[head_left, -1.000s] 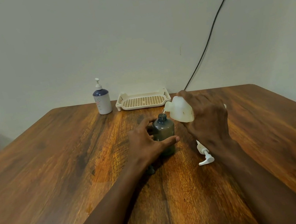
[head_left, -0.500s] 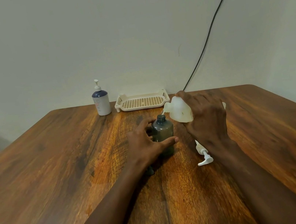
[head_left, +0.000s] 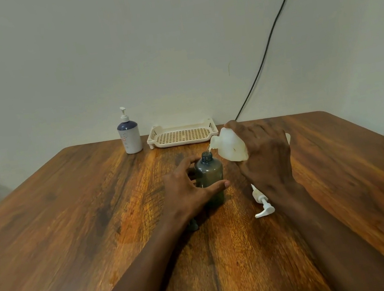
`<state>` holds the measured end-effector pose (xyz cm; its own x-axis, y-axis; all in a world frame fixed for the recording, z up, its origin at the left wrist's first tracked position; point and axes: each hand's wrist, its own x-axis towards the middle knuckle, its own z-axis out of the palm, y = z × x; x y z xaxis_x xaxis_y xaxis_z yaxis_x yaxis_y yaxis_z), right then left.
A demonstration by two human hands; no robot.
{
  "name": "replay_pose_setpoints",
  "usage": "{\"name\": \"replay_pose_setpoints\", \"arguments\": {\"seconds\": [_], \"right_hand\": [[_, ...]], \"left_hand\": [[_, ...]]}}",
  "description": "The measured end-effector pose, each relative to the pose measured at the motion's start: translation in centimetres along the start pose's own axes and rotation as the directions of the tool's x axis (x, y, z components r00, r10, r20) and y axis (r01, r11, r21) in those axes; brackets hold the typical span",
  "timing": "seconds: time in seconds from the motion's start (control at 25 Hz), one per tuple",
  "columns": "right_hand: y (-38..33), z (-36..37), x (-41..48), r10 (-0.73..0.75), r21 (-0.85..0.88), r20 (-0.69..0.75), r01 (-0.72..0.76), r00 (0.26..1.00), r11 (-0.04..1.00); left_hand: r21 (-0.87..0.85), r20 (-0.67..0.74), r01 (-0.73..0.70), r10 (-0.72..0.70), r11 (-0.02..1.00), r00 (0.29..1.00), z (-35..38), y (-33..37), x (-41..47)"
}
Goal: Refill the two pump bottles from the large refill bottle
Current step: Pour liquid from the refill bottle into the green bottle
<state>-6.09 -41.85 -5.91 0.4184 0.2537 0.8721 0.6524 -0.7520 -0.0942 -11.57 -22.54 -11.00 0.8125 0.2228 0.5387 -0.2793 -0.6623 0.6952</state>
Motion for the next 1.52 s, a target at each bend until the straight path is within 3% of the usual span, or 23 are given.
{"name": "replay_pose_setpoints", "arguments": {"seconds": [0.16,0.68,0.84,0.92,1.32,1.48,1.52], "right_hand": [[0.2,0.1,0.0,-0.012,0.035,-0.046,0.014,0.999,0.999],[0.1,0.2,-0.1,0.002,-0.045,0.016,-0.002,1.000,0.999],[1.5,0.6,-2.6,0.078,0.082,0.090,-0.086,0.993,0.993],[1.0,0.4,-1.1,0.029,-0.019,0.037,-0.028,0.999,0.999],[0.6,0.5,0.0,-0.012,-0.045,-0.004,0.012,1.000,0.999],[2.0,1.2,-2.9,0.071,0.065,0.075,-0.076,0.995,0.995],[1.7,0.9,-2.3,0.046,0.048,0.040,-0.048,0.998,0.998]], "left_hand": [[-0.014,0.005,0.001,-0.001,1.000,1.000,-0.1,0.1,0.0],[-0.016,-0.002,-0.011,0.011,1.000,1.000,0.0,0.2,0.0],[-0.012,0.009,-0.013,0.013,1.000,1.000,0.0,0.2,-0.1],[-0.019,0.015,-0.012,0.012,1.000,1.000,0.0,0.2,-0.2],[-0.029,0.016,-0.025,0.026,0.999,1.000,0.0,0.2,-0.1],[-0.038,0.021,-0.026,0.027,0.999,0.999,0.0,0.2,-0.2],[-0.044,0.022,-0.030,0.031,0.999,0.999,0.0,0.2,-0.2]]}}
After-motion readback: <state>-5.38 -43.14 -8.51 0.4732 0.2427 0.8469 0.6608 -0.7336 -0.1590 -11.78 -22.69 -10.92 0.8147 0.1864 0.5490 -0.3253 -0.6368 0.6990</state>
